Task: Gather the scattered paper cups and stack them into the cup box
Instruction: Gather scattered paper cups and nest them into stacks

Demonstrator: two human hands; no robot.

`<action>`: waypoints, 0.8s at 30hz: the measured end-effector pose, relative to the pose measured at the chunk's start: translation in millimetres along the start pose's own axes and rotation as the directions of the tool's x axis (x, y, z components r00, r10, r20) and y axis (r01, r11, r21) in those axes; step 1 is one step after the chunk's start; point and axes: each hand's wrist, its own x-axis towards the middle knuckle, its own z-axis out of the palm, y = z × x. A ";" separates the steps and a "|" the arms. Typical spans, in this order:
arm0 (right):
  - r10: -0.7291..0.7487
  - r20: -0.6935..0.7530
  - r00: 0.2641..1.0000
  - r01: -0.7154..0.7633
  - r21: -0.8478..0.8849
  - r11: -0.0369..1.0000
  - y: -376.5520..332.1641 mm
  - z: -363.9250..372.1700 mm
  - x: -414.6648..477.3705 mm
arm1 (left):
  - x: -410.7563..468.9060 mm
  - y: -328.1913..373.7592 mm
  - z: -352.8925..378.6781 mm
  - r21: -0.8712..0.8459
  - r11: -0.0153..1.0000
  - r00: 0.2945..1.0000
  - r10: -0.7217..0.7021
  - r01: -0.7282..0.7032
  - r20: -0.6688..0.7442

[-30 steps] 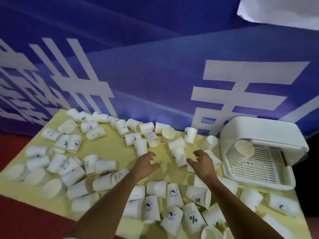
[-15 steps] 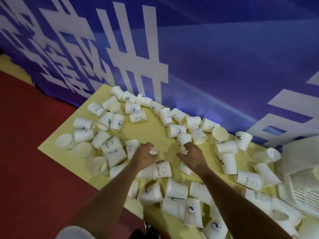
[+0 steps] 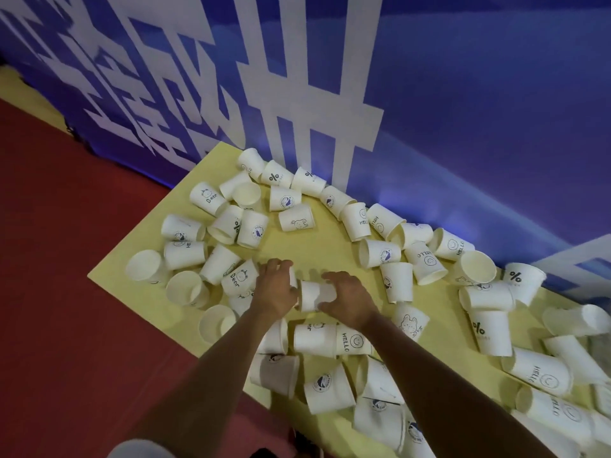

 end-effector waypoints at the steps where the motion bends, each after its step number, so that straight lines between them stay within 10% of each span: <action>1: -0.003 0.015 1.000 0.004 -0.028 1.000 -3.0 6.1 1.4 | 1.6 -2.1 1.6 -0.025 1.000 1.000 -0.006 0.006 0.003; 8: 0.055 -0.073 0.996 -0.067 -0.175 0.982 2.2 27.8 1.4 | 4.3 -3.4 10.9 -0.193 0.979 0.996 -0.073 0.061 -0.054; 24: 0.278 -0.404 0.871 -0.142 0.335 0.931 48.5 -48.9 -58.1 | -2.2 62.2 34.8 -0.383 0.917 0.989 -0.140 0.109 -0.052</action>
